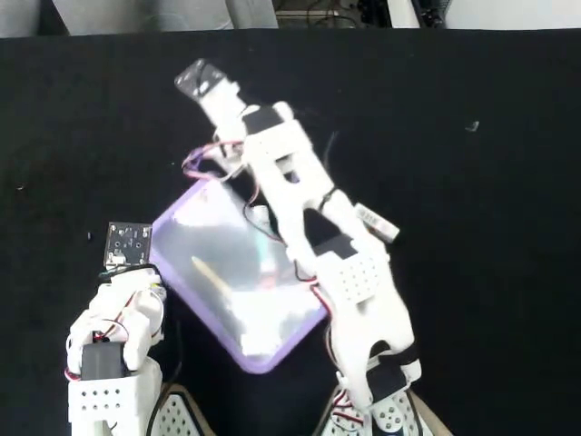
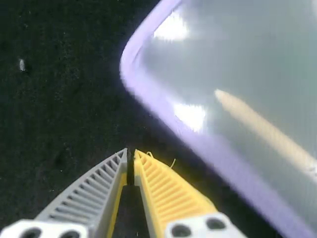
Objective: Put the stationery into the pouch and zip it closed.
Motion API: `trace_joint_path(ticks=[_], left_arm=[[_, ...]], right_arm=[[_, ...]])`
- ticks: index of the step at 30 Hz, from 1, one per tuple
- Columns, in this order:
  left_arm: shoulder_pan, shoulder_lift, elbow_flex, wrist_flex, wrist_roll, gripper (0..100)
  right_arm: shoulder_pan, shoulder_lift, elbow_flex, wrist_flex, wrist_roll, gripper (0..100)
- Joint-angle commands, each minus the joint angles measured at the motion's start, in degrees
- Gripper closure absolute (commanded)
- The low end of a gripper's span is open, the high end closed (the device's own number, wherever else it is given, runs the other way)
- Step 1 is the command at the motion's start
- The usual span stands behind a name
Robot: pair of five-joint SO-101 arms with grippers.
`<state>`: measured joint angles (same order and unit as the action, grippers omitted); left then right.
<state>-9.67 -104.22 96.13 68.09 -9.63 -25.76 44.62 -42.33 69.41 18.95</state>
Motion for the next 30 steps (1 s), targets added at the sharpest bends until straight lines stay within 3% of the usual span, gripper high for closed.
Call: trace_joint_path(ticks=[1,9,17,30], left_arm=[[0.8,0.1,1.3,0.2,0.3,97],[0.8,0.1,1.3,0.2,0.3,97],[0.8,0.1,1.3,0.2,0.3,97],[0.8,0.1,1.3,0.2,0.3,97]], right_arm=[[0.8,-3.9,-13.0,7.3,-0.1,95.9],[1.3,-3.8,-38.8,19.3,0.2,96.0],[2.6,-4.2,-53.8,19.4,0.3,96.0],[11.9,-12.1,-52.0,-0.4,-0.1,96.0]])
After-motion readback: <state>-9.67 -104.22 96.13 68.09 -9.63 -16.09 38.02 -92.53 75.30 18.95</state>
